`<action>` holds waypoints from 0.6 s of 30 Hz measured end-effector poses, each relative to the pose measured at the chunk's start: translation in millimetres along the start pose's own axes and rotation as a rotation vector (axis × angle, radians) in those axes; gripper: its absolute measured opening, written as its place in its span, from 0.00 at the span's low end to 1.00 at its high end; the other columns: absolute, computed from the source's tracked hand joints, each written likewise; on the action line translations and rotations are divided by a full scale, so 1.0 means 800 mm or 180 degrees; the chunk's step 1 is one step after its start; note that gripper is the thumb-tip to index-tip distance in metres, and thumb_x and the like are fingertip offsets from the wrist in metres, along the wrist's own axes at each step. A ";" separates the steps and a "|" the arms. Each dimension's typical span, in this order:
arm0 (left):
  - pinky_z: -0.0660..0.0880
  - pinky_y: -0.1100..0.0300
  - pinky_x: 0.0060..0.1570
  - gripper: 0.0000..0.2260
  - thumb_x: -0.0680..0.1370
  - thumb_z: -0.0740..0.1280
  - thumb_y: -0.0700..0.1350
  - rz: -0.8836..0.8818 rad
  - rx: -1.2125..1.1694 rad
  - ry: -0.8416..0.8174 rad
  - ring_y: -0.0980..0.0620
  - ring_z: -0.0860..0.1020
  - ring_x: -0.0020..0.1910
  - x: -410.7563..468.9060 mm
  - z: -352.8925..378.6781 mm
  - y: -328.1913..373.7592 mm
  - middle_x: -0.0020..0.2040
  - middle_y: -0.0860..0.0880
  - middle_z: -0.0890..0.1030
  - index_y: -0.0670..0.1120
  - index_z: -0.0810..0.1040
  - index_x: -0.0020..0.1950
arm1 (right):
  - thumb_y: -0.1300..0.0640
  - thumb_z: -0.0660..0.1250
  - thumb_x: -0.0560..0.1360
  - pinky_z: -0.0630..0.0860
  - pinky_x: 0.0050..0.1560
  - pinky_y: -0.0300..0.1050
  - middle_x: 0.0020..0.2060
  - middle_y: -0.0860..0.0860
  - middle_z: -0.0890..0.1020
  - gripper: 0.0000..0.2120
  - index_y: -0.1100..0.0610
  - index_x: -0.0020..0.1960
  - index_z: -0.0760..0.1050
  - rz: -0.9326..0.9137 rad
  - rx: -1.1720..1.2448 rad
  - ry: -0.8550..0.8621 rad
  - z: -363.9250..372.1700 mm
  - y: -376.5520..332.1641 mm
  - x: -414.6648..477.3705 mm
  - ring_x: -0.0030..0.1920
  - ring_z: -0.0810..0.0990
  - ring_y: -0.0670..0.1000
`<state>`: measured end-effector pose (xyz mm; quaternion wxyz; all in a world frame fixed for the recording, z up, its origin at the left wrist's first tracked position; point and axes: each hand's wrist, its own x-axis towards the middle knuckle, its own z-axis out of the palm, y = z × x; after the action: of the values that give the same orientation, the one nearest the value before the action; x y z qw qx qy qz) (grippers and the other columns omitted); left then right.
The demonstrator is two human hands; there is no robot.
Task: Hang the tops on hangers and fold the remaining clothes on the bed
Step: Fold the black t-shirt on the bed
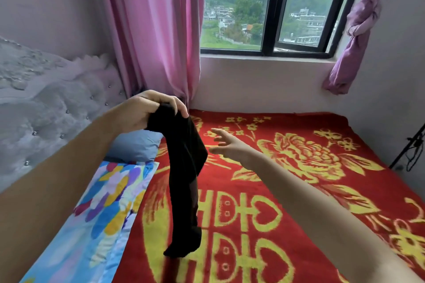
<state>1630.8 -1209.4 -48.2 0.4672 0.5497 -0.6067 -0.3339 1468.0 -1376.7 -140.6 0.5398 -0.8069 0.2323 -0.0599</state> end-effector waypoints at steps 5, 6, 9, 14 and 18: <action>0.75 0.64 0.43 0.15 0.57 0.70 0.56 0.0213 -0.0684 0.0182 0.48 0.77 0.37 -0.012 -0.005 0.012 0.37 0.44 0.79 0.47 0.70 0.24 | 0.66 0.68 0.68 0.65 0.69 0.48 0.69 0.50 0.68 0.36 0.50 0.73 0.61 -0.0490 0.0320 -0.0580 0.034 -0.034 0.027 0.69 0.66 0.50; 0.75 0.63 0.42 0.16 0.56 0.71 0.56 0.0210 -0.0800 0.0230 0.48 0.77 0.36 -0.014 -0.009 0.012 0.36 0.44 0.79 0.47 0.69 0.23 | 0.66 0.68 0.69 0.67 0.67 0.47 0.66 0.51 0.72 0.32 0.55 0.71 0.65 -0.0478 0.0152 -0.0706 0.041 -0.038 0.029 0.66 0.70 0.51; 0.76 0.62 0.41 0.17 0.55 0.71 0.57 0.0215 -0.0990 0.0527 0.47 0.76 0.34 -0.025 -0.021 0.015 0.36 0.43 0.79 0.47 0.69 0.22 | 0.68 0.66 0.74 0.70 0.65 0.47 0.60 0.55 0.78 0.18 0.62 0.63 0.73 -0.0301 -0.0362 -0.1056 0.049 -0.025 0.032 0.59 0.76 0.52; 0.78 0.60 0.43 0.16 0.55 0.72 0.55 0.0256 -0.1447 0.0950 0.46 0.78 0.35 -0.052 -0.052 0.005 0.38 0.44 0.80 0.46 0.70 0.23 | 0.67 0.64 0.75 0.74 0.61 0.47 0.51 0.49 0.80 0.15 0.50 0.55 0.75 0.0181 -0.0261 -0.1242 0.034 0.031 0.025 0.56 0.78 0.52; 0.78 0.61 0.46 0.19 0.51 0.74 0.57 0.0141 -0.1383 0.1100 0.47 0.79 0.39 -0.061 -0.056 -0.004 0.44 0.44 0.83 0.46 0.71 0.22 | 0.65 0.65 0.74 0.77 0.53 0.43 0.45 0.48 0.81 0.11 0.50 0.49 0.76 0.0321 -0.0516 -0.1082 0.010 0.044 0.010 0.50 0.80 0.52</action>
<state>1671.9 -1157.3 -46.0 0.6779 0.4720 -0.4441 -0.3471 1466.5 -1384.4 -176.5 0.5067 -0.8336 0.1820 0.1232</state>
